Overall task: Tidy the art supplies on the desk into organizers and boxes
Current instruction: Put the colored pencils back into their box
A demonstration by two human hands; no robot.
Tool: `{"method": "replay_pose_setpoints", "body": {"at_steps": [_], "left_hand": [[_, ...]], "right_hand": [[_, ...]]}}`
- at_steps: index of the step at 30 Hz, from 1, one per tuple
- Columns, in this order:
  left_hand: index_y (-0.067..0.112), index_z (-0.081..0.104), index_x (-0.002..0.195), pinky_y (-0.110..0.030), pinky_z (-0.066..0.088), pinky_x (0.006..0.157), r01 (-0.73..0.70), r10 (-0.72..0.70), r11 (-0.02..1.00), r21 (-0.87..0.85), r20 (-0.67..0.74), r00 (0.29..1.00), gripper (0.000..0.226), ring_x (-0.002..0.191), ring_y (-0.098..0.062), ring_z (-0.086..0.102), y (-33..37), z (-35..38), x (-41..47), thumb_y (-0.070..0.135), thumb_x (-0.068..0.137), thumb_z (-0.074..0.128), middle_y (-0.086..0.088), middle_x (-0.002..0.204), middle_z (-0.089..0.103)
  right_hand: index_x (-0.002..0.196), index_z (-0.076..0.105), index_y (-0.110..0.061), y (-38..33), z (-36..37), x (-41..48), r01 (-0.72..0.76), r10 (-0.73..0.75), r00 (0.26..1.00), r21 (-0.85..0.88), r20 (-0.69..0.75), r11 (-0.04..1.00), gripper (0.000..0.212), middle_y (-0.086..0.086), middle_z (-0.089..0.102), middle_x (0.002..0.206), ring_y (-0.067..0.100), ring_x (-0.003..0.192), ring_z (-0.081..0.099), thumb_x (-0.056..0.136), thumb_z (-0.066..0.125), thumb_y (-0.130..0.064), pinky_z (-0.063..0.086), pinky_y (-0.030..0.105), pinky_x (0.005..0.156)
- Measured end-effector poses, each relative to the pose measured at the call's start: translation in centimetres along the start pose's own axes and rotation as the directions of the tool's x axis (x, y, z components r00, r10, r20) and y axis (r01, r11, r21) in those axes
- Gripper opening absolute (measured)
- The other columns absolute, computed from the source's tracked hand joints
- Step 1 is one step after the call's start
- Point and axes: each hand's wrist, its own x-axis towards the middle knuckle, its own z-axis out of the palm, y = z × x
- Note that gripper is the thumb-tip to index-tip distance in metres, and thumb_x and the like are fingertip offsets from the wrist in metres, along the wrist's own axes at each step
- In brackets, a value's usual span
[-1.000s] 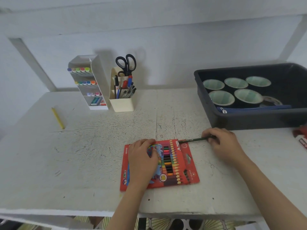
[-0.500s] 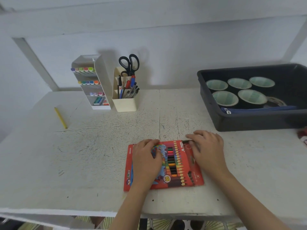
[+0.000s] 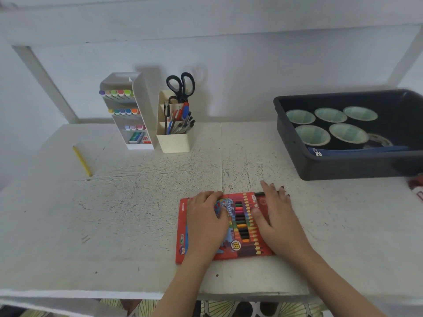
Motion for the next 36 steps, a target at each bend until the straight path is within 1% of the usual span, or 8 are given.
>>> {"method": "replay_pose_setpoints", "body": {"at_steps": [6, 10, 13, 17, 20, 25, 30, 36], "left_hand": [[0.019, 0.062, 0.122, -0.024, 0.027, 0.101, -0.019, 0.019, 1.000, -0.007, 0.018, 1.000, 0.038, 0.114, -0.014, 0.041, -0.1, -0.2, 0.1, 0.017, 0.085, 0.059, 0.003, 0.121, 0.058], [0.020, 0.059, 0.125, -0.025, 0.026, 0.103, -0.033, 0.033, 0.999, 0.003, 0.058, 0.998, 0.039, 0.117, -0.013, 0.039, -0.3, -0.4, 0.1, 0.020, 0.086, 0.058, 0.004, 0.124, 0.055], [0.021, 0.057, 0.127, -0.022, 0.023, 0.102, -0.046, 0.045, 0.999, 0.009, 0.073, 0.996, 0.040, 0.118, -0.012, 0.038, -0.5, -0.6, 0.2, 0.022, 0.087, 0.057, 0.005, 0.126, 0.054], [0.022, 0.055, 0.128, -0.022, 0.022, 0.103, -0.071, 0.068, 0.997, 0.027, 0.072, 0.995, 0.041, 0.119, -0.012, 0.036, -0.4, -0.6, -0.1, 0.023, 0.087, 0.056, 0.005, 0.128, 0.053], [0.023, 0.053, 0.130, -0.024, 0.022, 0.104, -0.087, 0.083, 0.995, 0.050, 0.091, 0.992, 0.041, 0.121, -0.012, 0.036, -0.5, -0.8, -0.2, 0.027, 0.089, 0.054, 0.006, 0.130, 0.051], [0.028, 0.052, 0.131, -0.027, 0.026, 0.102, -0.137, 0.118, 0.985, 0.102, 0.171, 0.978, 0.042, 0.120, -0.013, 0.040, -1.0, -1.7, 0.8, 0.034, 0.090, 0.051, 0.008, 0.130, 0.052], [0.028, 0.057, 0.127, -0.029, 0.027, 0.103, -0.157, 0.145, 0.986, 0.050, 0.193, 0.971, 0.038, 0.119, -0.014, 0.043, -1.8, -2.8, 1.9, 0.028, 0.089, 0.053, 0.006, 0.127, 0.056], [0.026, 0.063, 0.118, -0.022, 0.028, 0.097, -0.127, 0.132, 0.990, -0.054, 0.111, 0.985, 0.033, 0.114, -0.011, 0.047, -2.9, -4.1, 2.6, 0.018, 0.086, 0.055, 0.009, 0.119, 0.062]], "right_hand": [[0.149, 0.007, -0.034, -1.5, 0.5, -0.4, 0.140, -0.156, 0.980, 0.128, 0.120, 0.982, 0.066, -0.007, 0.020, 0.155, 0.004, 0.141, 0.006, 0.091, 0.033, -0.053, 0.009, 0.032, 0.118], [0.150, 0.007, -0.026, -1.8, 0.8, -0.2, 0.045, -0.044, 0.998, 0.037, -0.045, 0.998, 0.060, -0.002, 0.019, 0.156, 0.001, 0.139, 0.001, 0.098, 0.029, -0.044, -0.021, 0.023, 0.109], [0.150, 0.003, -0.023, -1.8, 1.1, -0.5, -0.105, 0.104, 0.991, -0.016, -0.081, 0.994, 0.064, 0.005, 0.022, 0.155, 0.017, 0.145, 0.009, 0.095, 0.024, -0.050, -0.022, 0.032, 0.108], [0.149, -0.001, -0.029, -2.0, 1.4, -0.9, -0.050, 0.058, 0.995, 0.099, -0.078, 0.994, 0.069, -0.006, 0.039, 0.146, -0.001, 0.133, 0.014, 0.093, 0.032, -0.051, -0.028, 0.020, 0.102], [0.149, 0.001, -0.034, -2.2, 1.2, -0.9, -0.075, 0.089, 0.994, 0.185, -0.071, 0.980, 0.068, -0.010, 0.043, 0.142, -0.003, 0.123, 0.012, 0.093, 0.035, -0.052, -0.019, 0.026, 0.105], [0.148, 0.018, -0.025, -2.7, 0.8, -0.5, -0.053, 0.048, 0.992, -0.041, -0.114, 0.998, 0.056, -0.002, 0.035, 0.150, 0.013, 0.143, 0.016, 0.097, 0.032, -0.045, -0.023, 0.033, 0.108], [0.143, 0.032, -0.023, -4.6, 1.2, -0.2, -0.026, 0.011, 0.990, -0.106, -0.141, 0.994, 0.047, -0.002, 0.036, 0.148, 0.017, 0.144, 0.014, 0.098, 0.037, -0.036, -0.017, 0.042, 0.111], [0.137, 0.039, -0.028, -6.6, 1.6, 0.5, 0.073, -0.088, 0.992, -0.167, -0.086, 0.983, 0.042, -0.009, 0.039, 0.144, 0.013, 0.141, 0.020, 0.096, 0.042, -0.036, -0.016, 0.041, 0.111]]}}
